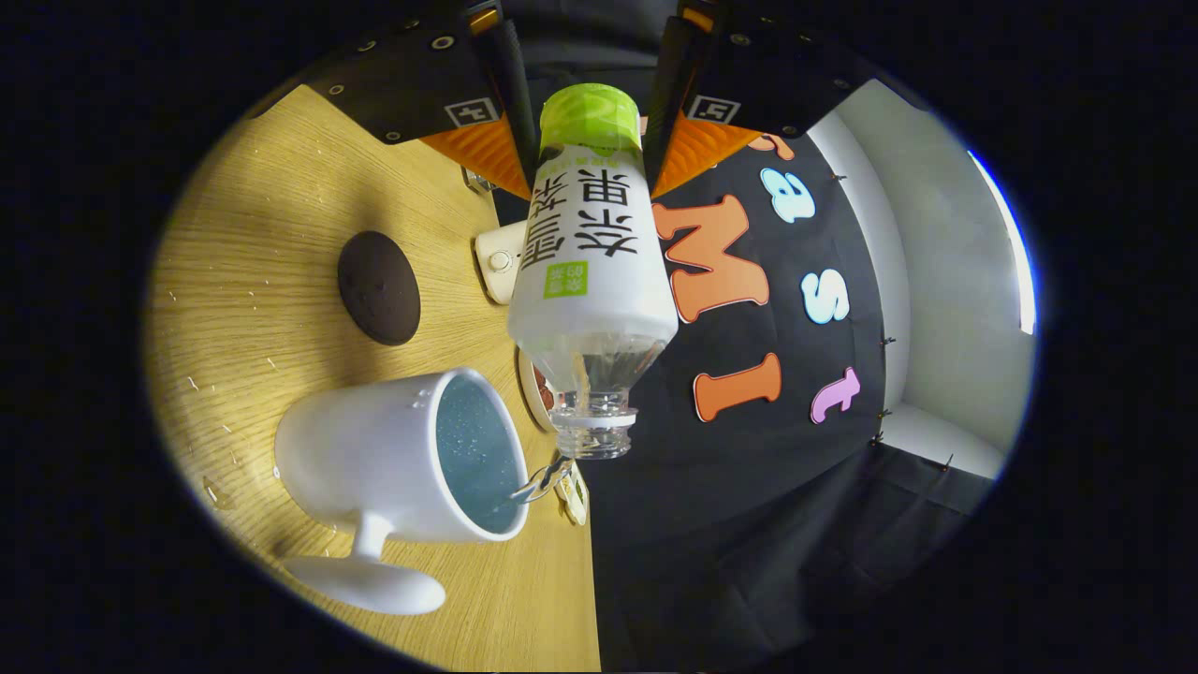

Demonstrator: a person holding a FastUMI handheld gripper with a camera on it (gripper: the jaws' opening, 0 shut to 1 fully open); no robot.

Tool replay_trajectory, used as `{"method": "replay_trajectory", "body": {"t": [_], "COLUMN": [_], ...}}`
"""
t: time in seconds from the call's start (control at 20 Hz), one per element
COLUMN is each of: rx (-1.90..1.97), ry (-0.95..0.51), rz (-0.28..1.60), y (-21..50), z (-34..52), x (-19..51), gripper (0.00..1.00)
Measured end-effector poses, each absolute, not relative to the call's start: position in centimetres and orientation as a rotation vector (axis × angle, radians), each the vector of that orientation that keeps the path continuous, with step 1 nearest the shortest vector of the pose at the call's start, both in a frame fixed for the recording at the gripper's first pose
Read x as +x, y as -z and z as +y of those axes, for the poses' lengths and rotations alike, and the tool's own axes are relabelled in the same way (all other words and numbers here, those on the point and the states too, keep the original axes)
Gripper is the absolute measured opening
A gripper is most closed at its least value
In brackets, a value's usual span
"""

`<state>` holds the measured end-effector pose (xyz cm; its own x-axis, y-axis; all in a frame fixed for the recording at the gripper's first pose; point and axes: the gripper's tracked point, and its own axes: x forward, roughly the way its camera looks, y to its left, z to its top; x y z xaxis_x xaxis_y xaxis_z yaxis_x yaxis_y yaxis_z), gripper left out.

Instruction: Take the bottle from table, then pour the juice into the cup, finally place the bottle on the coaster

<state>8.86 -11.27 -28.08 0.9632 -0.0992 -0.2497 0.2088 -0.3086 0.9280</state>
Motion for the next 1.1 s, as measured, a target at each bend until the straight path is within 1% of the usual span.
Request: {"method": "replay_trajectory", "body": {"t": [1.1], "rx": [1.961], "ry": [0.314], "rz": [0.018], "y": [27.94], "z": [-11.2], "x": [9.46], "gripper": [0.58]}}
